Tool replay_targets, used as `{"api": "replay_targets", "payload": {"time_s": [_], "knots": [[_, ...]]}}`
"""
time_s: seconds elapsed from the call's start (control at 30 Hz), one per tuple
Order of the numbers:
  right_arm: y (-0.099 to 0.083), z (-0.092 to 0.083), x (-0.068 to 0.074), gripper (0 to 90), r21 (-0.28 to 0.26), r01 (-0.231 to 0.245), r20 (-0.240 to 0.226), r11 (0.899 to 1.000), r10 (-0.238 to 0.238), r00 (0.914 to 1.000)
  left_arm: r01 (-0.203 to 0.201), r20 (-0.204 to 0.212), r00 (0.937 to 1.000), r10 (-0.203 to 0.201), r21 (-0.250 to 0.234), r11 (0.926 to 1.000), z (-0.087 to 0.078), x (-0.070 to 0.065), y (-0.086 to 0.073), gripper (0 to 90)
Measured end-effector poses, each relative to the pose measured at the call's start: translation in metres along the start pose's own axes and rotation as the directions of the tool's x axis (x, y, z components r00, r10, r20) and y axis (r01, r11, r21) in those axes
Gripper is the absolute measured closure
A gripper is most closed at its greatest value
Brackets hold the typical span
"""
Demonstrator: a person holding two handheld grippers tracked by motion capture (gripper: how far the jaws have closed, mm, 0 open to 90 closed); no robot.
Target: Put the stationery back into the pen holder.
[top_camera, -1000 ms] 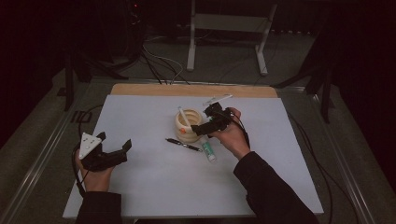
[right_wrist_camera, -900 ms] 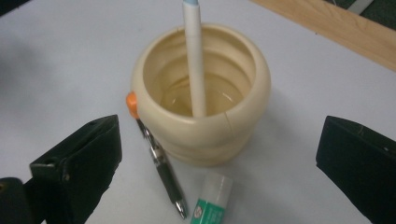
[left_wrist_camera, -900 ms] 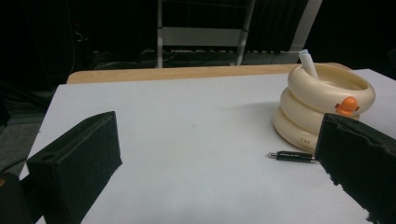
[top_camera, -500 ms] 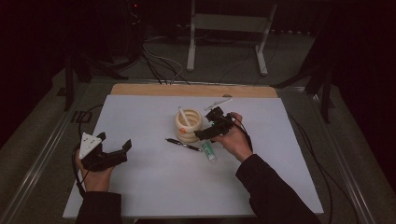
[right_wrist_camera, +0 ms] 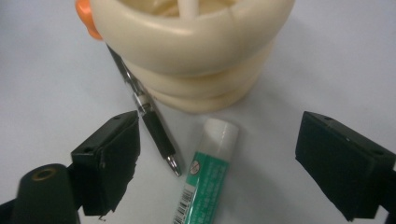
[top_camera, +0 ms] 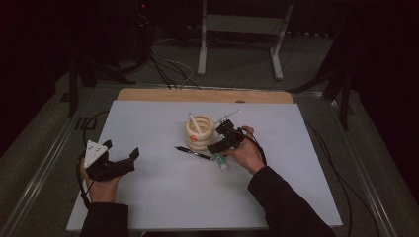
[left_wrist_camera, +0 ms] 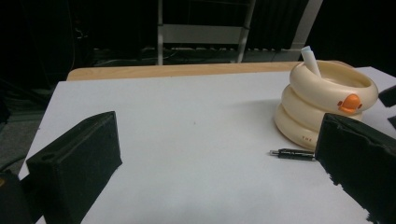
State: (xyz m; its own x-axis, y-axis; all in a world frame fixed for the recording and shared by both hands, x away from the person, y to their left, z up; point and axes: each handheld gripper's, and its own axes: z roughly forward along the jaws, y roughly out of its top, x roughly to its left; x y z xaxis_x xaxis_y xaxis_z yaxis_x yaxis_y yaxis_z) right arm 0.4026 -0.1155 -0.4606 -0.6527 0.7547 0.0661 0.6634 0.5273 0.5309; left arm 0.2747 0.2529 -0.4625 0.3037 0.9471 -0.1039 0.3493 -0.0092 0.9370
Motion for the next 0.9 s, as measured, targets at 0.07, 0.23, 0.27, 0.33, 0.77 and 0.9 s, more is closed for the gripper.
{"api": "replay_targets", "payload": {"time_s": [0.07, 0.23, 0.27, 0.33, 0.77, 0.9], "knots": [[0.000, 0.004, 0.001, 16.7, 0.028, 0.001, 0.003, 1.000, -0.001, 1.0000, 0.000, 0.000, 1.0000, 0.000, -0.001, 1.0000, 0.000, 0.000, 0.000, 0.7], [-0.002, 0.014, -0.001, 23.8, 0.077, -0.028, 0.004, 0.997, 0.028, 0.9996, -0.002, 0.001, 1.0000, 0.002, 0.000, 1.0000, 0.000, -0.001, 0.000, 0.7], [-0.003, 0.016, -0.002, 25.0, 0.085, -0.033, 0.007, 0.996, 0.033, 0.9994, -0.002, 0.001, 1.0000, 0.002, 0.000, 1.0000, 0.000, 0.000, 0.000, 0.7], [-0.003, 0.019, -0.003, 28.2, 0.099, -0.048, 0.007, 0.994, 0.047, 0.9989, -0.001, 0.001, 1.0000, 0.001, 0.001, 1.0000, 0.000, 0.000, 0.000, 0.7], [-0.005, 0.041, -0.010, 60.6, 0.160, -0.105, -0.008, 0.982, 0.108, 0.9941, -0.004, 0.000, 1.0000, 0.004, 0.005, 1.0000, 0.001, -0.001, 0.000, 0.7], [-0.005, 0.041, -0.009, 64.0, 0.173, -0.098, 0.001, 0.980, 0.099, 0.9951, -0.006, 0.002, 1.0000, 0.006, 0.006, 1.0000, 0.001, -0.001, 0.000, 0.7]]}}
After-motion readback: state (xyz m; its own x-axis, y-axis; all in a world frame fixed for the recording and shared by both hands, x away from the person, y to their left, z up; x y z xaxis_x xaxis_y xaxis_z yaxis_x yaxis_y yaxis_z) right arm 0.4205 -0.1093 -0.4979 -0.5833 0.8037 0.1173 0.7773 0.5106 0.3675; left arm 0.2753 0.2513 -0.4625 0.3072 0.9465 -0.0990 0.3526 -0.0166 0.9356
